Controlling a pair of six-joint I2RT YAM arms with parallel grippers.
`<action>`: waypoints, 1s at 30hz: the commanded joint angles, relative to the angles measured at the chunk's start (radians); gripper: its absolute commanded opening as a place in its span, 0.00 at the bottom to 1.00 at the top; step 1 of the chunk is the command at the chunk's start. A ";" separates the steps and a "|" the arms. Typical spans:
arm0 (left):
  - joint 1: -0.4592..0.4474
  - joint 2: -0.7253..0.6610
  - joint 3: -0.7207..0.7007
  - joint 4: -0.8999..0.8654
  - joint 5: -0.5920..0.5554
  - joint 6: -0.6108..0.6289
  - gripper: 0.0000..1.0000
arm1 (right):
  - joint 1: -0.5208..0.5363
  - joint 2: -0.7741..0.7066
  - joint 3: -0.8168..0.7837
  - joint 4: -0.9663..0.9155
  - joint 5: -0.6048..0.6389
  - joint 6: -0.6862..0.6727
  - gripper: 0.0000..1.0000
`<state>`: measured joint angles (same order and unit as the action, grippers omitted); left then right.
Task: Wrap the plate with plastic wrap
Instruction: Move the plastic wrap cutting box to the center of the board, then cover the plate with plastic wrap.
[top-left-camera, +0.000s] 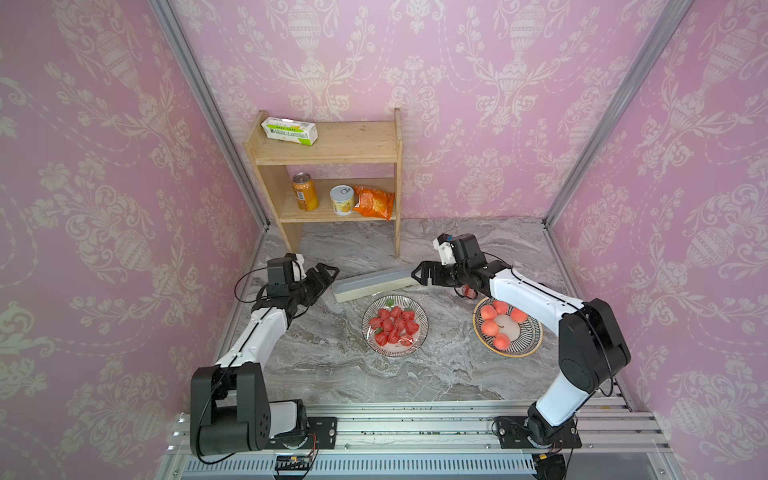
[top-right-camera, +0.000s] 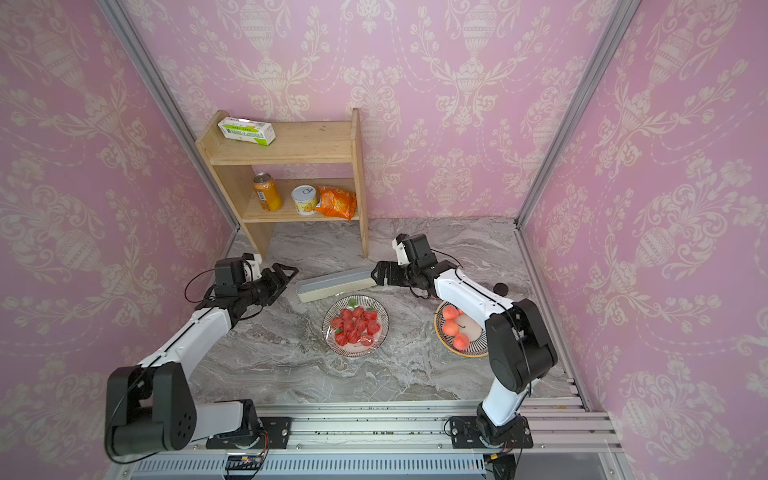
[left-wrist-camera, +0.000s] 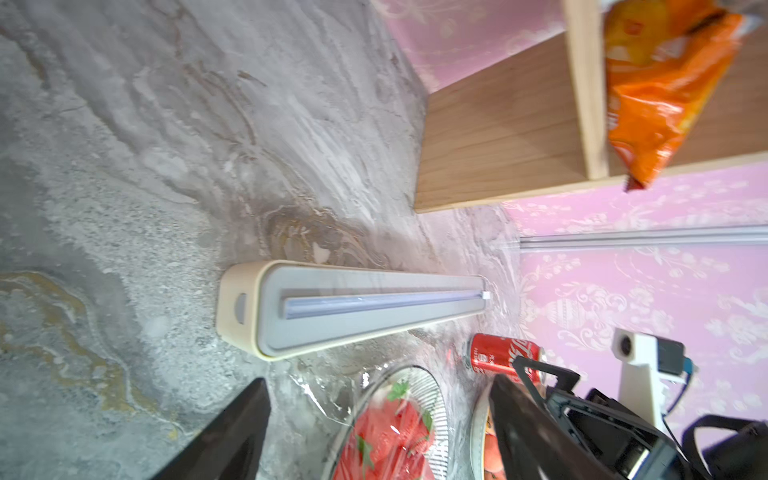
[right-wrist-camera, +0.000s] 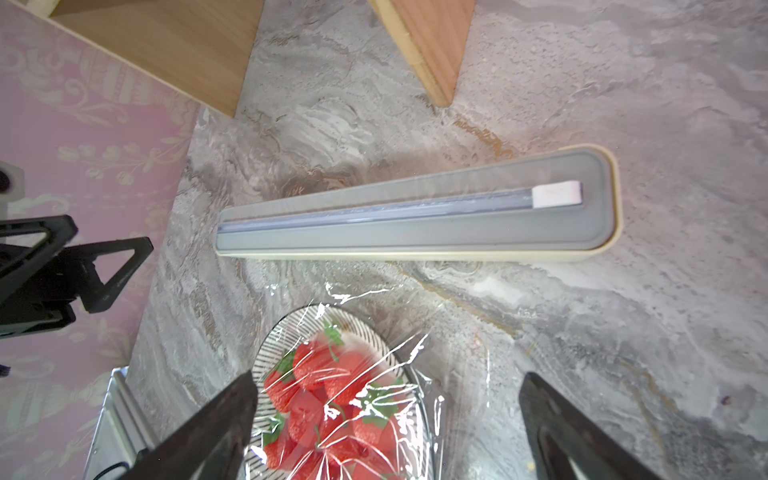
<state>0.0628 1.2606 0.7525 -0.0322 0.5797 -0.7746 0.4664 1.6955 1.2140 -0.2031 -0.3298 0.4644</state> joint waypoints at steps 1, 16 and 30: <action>-0.079 -0.018 -0.079 -0.023 0.041 -0.032 0.84 | 0.051 0.030 -0.031 0.036 -0.087 -0.017 1.00; -0.245 0.201 -0.127 0.274 -0.005 -0.140 0.84 | 0.098 0.216 0.100 0.071 -0.092 -0.021 1.00; -0.283 0.280 -0.206 0.404 0.035 -0.238 0.84 | 0.097 0.230 0.018 0.094 -0.116 0.009 1.00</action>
<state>-0.2092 1.5333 0.5632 0.3271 0.5972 -0.9783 0.5610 1.9339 1.2652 -0.1184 -0.4236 0.4652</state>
